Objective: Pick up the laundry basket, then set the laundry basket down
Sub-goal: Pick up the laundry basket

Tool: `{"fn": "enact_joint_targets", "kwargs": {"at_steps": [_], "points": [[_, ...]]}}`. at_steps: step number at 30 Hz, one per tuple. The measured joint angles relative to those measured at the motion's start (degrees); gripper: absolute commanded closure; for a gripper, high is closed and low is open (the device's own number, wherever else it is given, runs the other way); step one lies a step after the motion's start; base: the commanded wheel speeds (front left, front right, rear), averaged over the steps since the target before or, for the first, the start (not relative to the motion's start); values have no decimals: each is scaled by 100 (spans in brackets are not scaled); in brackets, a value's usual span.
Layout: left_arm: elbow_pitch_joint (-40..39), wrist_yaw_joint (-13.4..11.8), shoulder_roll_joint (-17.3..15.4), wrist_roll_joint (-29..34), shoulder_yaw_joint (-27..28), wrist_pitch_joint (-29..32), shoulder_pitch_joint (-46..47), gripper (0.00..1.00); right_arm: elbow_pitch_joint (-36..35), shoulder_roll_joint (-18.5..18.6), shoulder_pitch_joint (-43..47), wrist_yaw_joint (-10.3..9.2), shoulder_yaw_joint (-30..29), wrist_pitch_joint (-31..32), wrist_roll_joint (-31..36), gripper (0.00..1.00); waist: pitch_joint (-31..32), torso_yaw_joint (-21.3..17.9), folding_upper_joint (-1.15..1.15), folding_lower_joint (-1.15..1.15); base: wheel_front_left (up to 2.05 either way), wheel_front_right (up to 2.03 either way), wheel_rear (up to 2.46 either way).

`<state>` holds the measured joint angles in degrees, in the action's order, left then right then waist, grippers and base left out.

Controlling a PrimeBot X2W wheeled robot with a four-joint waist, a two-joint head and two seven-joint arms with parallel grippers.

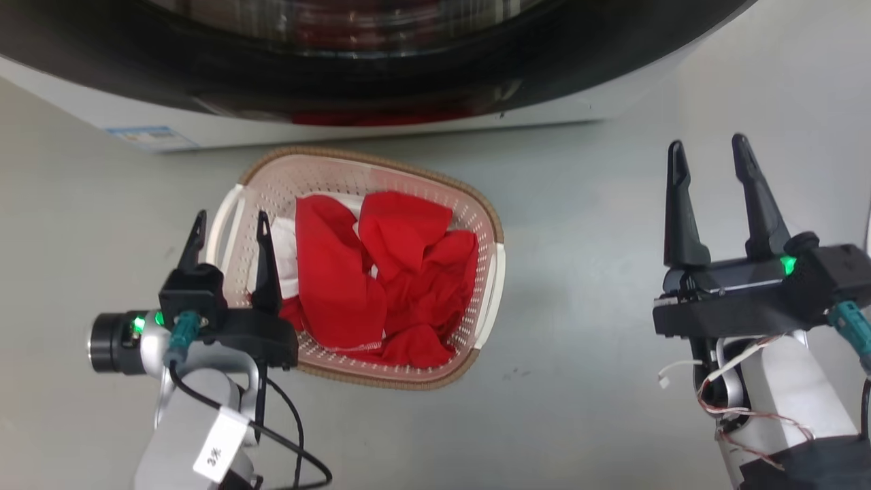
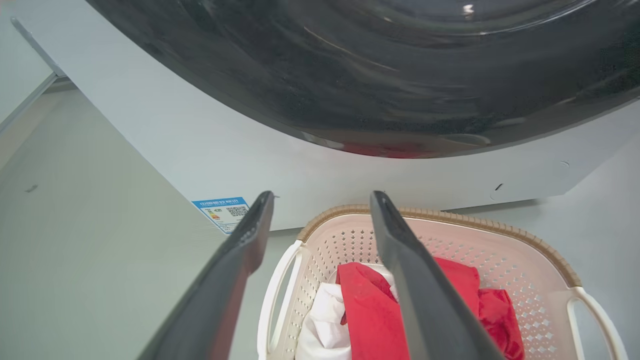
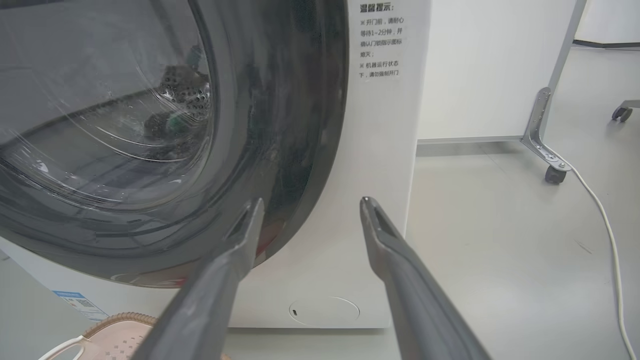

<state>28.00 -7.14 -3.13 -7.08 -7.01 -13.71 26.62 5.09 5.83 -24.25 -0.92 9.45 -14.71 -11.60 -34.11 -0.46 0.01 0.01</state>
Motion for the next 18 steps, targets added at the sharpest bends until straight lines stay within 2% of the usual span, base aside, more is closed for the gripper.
{"fn": "enact_joint_targets", "kwargs": {"at_steps": [18], "points": [[744, 0, -147, -35, 270, -12, 1065, 0, -202, 0, -603, 102, -183, -1, -7, 0, -1435, 34, 0, 0, 0, 0, 0]]}}
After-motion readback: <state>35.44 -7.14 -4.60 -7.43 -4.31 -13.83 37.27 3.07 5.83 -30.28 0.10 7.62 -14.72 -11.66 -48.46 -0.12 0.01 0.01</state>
